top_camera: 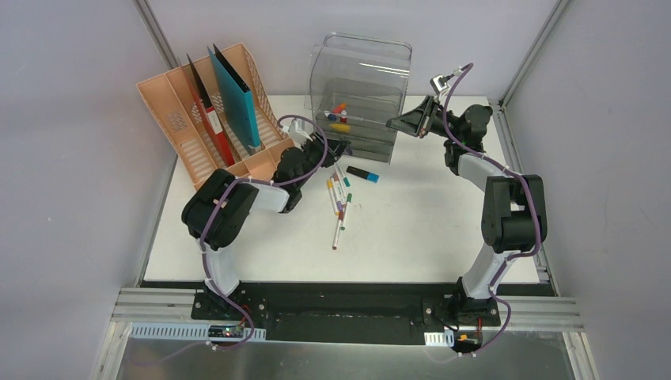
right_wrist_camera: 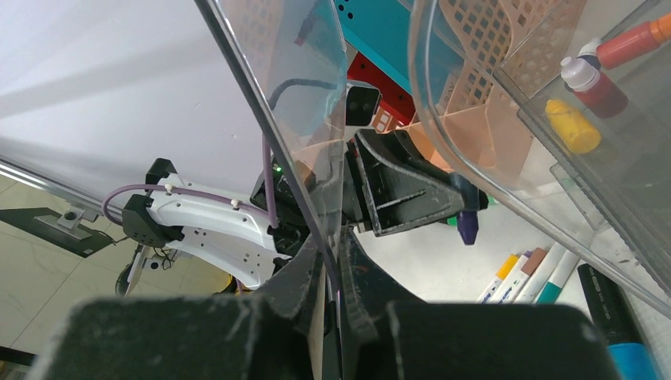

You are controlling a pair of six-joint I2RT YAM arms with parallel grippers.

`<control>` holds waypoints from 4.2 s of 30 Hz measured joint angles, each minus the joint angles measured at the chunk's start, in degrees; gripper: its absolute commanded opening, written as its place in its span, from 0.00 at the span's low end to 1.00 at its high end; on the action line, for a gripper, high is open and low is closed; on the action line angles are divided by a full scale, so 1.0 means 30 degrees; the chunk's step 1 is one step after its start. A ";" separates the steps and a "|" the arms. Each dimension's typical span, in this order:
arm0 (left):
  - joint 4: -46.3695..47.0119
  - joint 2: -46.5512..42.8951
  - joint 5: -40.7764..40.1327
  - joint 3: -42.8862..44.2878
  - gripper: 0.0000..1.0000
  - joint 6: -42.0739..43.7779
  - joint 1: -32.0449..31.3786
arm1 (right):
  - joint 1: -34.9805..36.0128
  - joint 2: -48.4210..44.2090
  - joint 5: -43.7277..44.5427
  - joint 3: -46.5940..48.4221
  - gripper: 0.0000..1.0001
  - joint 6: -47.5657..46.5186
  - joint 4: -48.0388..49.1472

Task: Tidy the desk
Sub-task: Pick up the stationery from the center of the board, then place the stationery in the drawer, then pick up the stationery from the center of the board.

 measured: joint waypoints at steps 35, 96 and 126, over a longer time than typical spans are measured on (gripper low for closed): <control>0.5901 0.7074 -0.5370 0.7082 0.45 -0.5617 -0.0277 | 0.0000 0.0000 0.0015 0.0000 0.05 0.0335 0.0277; -1.1351 -0.5253 -0.0299 -0.0066 0.52 1.2983 -0.3286 | 0.0007 0.0000 0.0022 0.0000 0.05 0.0386 0.0299; -1.9955 0.2040 -0.1435 0.7555 0.41 1.9249 -0.4940 | 0.0007 0.0000 0.0022 0.0000 0.05 0.0386 0.0299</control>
